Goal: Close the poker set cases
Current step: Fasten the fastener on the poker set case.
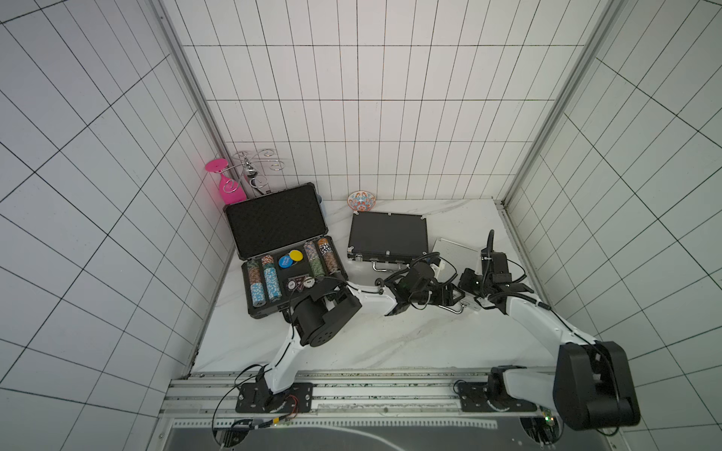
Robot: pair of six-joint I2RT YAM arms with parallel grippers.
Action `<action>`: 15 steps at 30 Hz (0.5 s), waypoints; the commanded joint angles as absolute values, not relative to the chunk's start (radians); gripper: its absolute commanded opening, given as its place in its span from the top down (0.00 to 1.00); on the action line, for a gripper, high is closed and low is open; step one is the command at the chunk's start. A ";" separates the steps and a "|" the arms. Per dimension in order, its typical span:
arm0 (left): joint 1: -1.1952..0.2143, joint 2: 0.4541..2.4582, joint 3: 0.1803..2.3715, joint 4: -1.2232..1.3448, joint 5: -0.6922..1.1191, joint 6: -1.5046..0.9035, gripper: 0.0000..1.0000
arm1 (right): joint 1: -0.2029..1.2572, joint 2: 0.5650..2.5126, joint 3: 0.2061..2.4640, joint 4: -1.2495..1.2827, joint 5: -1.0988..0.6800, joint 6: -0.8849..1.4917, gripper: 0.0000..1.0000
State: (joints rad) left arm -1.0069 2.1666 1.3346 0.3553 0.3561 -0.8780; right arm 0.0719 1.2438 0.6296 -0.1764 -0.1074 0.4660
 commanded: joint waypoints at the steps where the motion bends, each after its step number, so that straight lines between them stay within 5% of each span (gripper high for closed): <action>1: -1.006 2.137 1.311 0.348 0.335 -0.863 0.26 | 0.064 1.276 0.649 -0.332 -0.089 0.456 0.90; 9: -1.002 1.981 1.302 0.134 0.290 -0.723 0.31 | 0.064 1.278 0.646 -0.328 -0.086 0.454 0.91; 15: -1.009 2.003 1.286 -0.009 0.256 -0.698 0.60 | 0.066 1.278 0.640 -0.322 -0.089 0.456 0.91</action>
